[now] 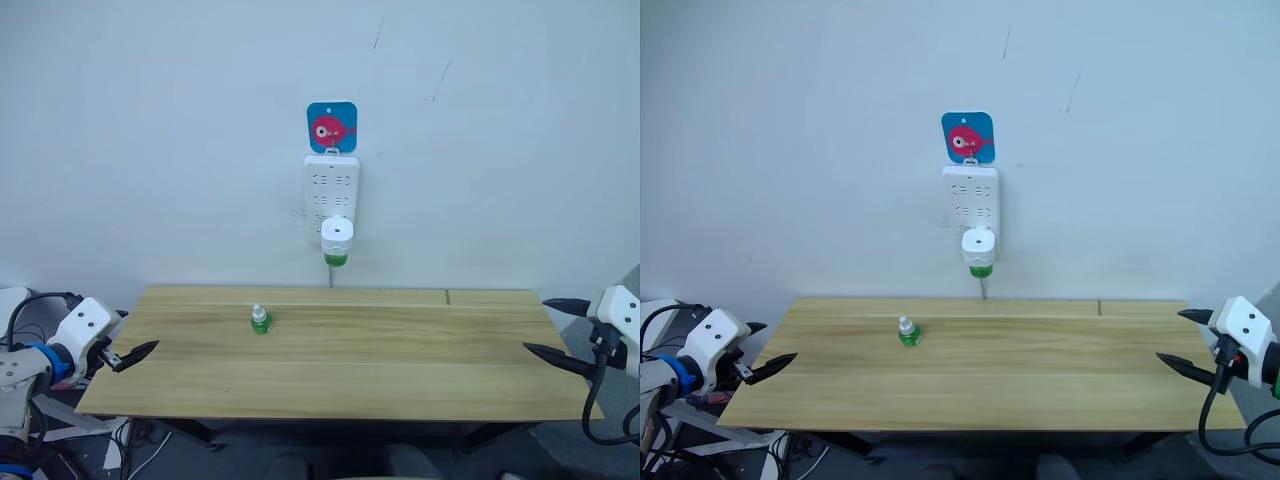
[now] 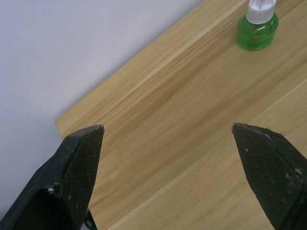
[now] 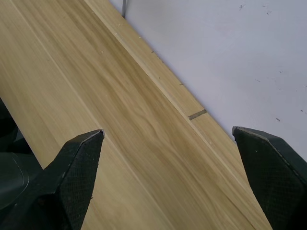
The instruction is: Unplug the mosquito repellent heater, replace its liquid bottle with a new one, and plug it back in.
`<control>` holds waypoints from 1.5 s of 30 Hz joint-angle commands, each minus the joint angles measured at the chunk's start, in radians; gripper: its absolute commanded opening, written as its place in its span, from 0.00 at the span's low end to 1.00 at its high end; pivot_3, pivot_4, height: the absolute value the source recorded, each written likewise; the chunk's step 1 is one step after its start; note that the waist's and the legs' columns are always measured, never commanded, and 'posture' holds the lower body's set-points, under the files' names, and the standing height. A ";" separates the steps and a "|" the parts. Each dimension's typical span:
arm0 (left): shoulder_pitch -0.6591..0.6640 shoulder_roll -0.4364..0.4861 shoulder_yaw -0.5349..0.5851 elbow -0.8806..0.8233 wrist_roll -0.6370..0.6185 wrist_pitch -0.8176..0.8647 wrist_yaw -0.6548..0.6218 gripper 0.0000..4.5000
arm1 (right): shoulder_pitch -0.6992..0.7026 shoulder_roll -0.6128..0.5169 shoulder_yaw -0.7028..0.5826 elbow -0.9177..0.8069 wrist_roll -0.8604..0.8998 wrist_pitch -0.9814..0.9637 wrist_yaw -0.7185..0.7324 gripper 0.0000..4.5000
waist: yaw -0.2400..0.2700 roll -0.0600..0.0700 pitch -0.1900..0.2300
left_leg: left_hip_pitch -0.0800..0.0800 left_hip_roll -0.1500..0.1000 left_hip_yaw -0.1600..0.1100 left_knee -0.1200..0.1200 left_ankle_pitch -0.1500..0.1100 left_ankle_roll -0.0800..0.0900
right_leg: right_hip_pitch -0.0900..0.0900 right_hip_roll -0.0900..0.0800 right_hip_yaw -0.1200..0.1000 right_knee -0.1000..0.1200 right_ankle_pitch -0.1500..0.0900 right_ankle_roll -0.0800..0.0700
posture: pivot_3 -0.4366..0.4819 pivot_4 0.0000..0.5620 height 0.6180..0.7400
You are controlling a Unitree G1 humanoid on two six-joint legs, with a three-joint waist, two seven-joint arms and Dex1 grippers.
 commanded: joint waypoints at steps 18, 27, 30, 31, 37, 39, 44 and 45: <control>-0.049 0.036 0.004 0.084 -0.024 -0.123 -0.088 1.00 | 0.001 0.000 -0.028 -0.070 0.012 0.021 -0.016 1.00 | -0.002 0.000 0.000 | 0.000 0.000 0.005 0.000 0.000 0.000 | 0.000 0.001 0.000 0.000 0.000 0.000 | 0.52 0.03 1.00; -0.089 0.049 0.020 0.112 -0.088 -0.102 -0.178 1.00 | 0.007 0.014 -0.025 -0.082 0.006 0.017 -0.038 1.00 | -0.005 0.000 0.000 | 0.000 0.000 0.007 0.000 0.000 0.000 | -0.001 0.001 0.001 0.001 0.000 0.000 | 0.51 0.04 1.00; -0.102 0.038 0.026 0.073 -0.114 -0.071 -0.181 1.00 | 0.012 0.023 -0.030 -0.100 0.013 0.023 -0.046 1.00 | -0.005 -0.001 0.001 | 0.000 0.000 0.008 0.000 0.000 0.000 | -0.001 0.001 0.001 0.001 0.000 0.000 | 0.50 0.05 1.00; -0.110 0.025 0.027 0.028 -0.140 -0.029 -0.188 1.00 | 0.019 0.030 -0.033 -0.130 0.023 0.033 -0.049 1.00 | -0.005 -0.001 0.001 | 0.000 0.000 0.008 0.000 0.000 0.000 | -0.001 0.001 0.001 0.001 0.000 0.000 | 0.50 0.05 1.00; -0.122 -0.040 0.014 -0.261 -0.251 0.200 -0.174 1.00 | 0.051 0.066 -0.025 -0.394 0.114 0.140 -0.087 1.00 | -0.011 -0.001 0.003 | 0.000 0.001 0.007 0.000 0.000 0.000 | -0.001 0.001 0.002 0.001 0.000 0.000 | 0.46 0.06 1.00; -0.135 -0.065 -0.004 -0.363 -0.282 0.278 -0.166 1.00 | 0.042 0.076 -0.004 -0.517 0.169 0.204 -0.121 1.00 | -0.013 -0.001 0.004 | -0.001 0.001 0.007 0.000 0.000 0.000 | -0.001 0.001 0.002 0.002 0.000 0.000 | 0.45 0.06 1.00; -0.218 -0.142 -0.037 -0.503 -0.315 0.394 -0.104 1.00 | -0.096 0.125 0.070 -0.679 0.274 0.362 -0.291 1.00 | -0.026 -0.006 0.010 | 0.000 0.001 0.007 0.001 0.000 0.000 | 0.000 0.003 0.003 0.002 0.001 0.001 | 0.41 0.07 1.00; -0.239 -0.159 -0.040 -0.510 -0.312 0.406 -0.083 1.00 | -0.122 0.133 0.081 -0.692 0.283 0.388 -0.320 1.00 | -0.030 -0.007 0.011 | 0.000 0.001 0.007 0.001 0.000 0.000 | 0.000 0.003 0.003 0.002 0.001 0.001 | 0.40 0.08 1.00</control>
